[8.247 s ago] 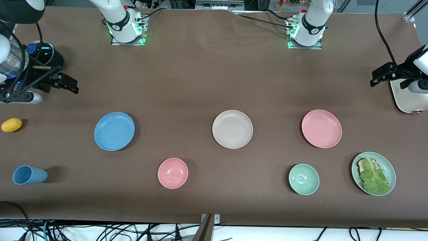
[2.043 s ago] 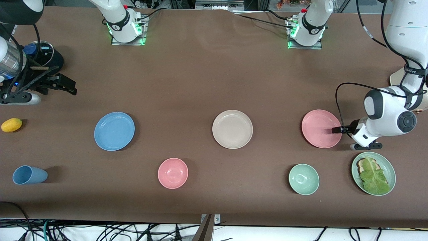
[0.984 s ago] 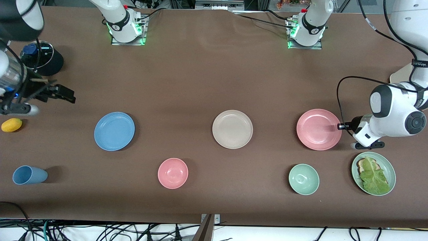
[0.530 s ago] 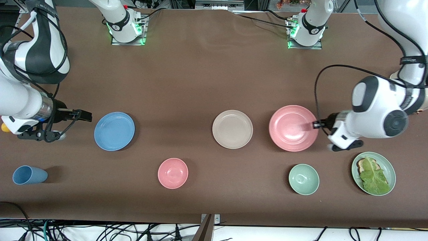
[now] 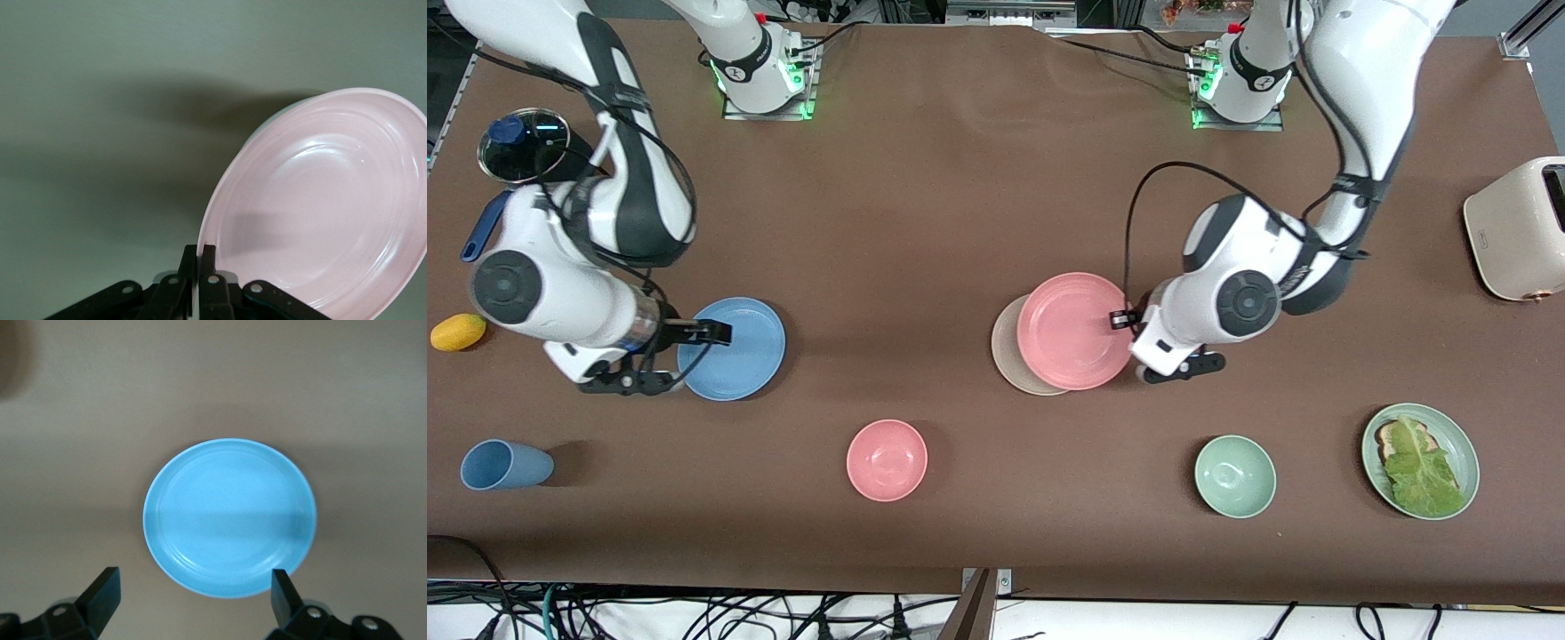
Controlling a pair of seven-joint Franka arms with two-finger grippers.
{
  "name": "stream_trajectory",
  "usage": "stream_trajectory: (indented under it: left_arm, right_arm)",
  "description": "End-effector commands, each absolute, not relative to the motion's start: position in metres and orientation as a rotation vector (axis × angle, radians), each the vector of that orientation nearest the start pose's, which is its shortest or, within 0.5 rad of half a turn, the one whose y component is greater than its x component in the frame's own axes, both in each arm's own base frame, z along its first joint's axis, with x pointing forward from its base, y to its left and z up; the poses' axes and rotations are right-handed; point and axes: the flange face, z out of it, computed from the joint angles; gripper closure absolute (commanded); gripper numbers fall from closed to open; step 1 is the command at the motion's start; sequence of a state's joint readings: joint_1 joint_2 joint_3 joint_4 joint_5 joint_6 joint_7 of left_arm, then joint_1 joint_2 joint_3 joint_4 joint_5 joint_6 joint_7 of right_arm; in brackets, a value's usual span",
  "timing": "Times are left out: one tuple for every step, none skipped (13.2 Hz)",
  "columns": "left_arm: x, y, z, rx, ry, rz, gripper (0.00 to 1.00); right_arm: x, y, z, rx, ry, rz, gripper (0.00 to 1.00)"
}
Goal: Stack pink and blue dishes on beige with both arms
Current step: 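Stack the pink plate on the beige while the right gripper reaches the blue, then open the left gripper and withdraw while the right gripper grips the blue plate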
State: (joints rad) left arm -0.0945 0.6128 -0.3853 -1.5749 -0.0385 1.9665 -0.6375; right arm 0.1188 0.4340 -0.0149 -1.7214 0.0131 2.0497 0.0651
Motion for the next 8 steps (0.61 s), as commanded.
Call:
stream_trajectory:
  left_arm:
    - [0.626,-0.294,0.27,-3.227,-0.382,0.397,1.0]
    - [0.623,-0.301,0.267,-3.226,-0.366,0.401,1.0]
    - [0.623,-0.302,0.262,-3.227,-0.366,0.404,1.0]
    - [0.626,-0.298,0.259,-3.235,-0.364,0.393,0.58]
    - [0.629,-0.292,0.258,-3.235,-0.372,0.394,0.01]
    - [0.628,-0.294,0.261,-3.236,-0.374,0.388,0.0]
    - [0.63,-0.292,0.266,-3.237,-0.383,0.374,0.0]
    - [0.633,-0.287,0.274,-3.241,-0.386,0.357,0.0]
  right_arm:
    - [0.634,0.075,0.32,-3.126,-0.057,0.127,0.0]
    - [0.633,0.08,0.317,-3.126,-0.068,0.13,0.0]
    - [0.633,0.079,0.318,-3.127,-0.07,0.127,0.0]
    - [0.634,0.074,0.315,-3.128,-0.088,0.127,0.0]
    - [0.637,0.067,0.306,-3.131,-0.102,0.126,0.0]
    - [0.638,0.058,0.303,-3.128,-0.134,0.123,0.0]
    - [0.639,0.054,0.298,-3.128,-0.139,0.123,0.0]
    - [0.64,0.051,0.298,-3.129,-0.143,0.104,0.0]
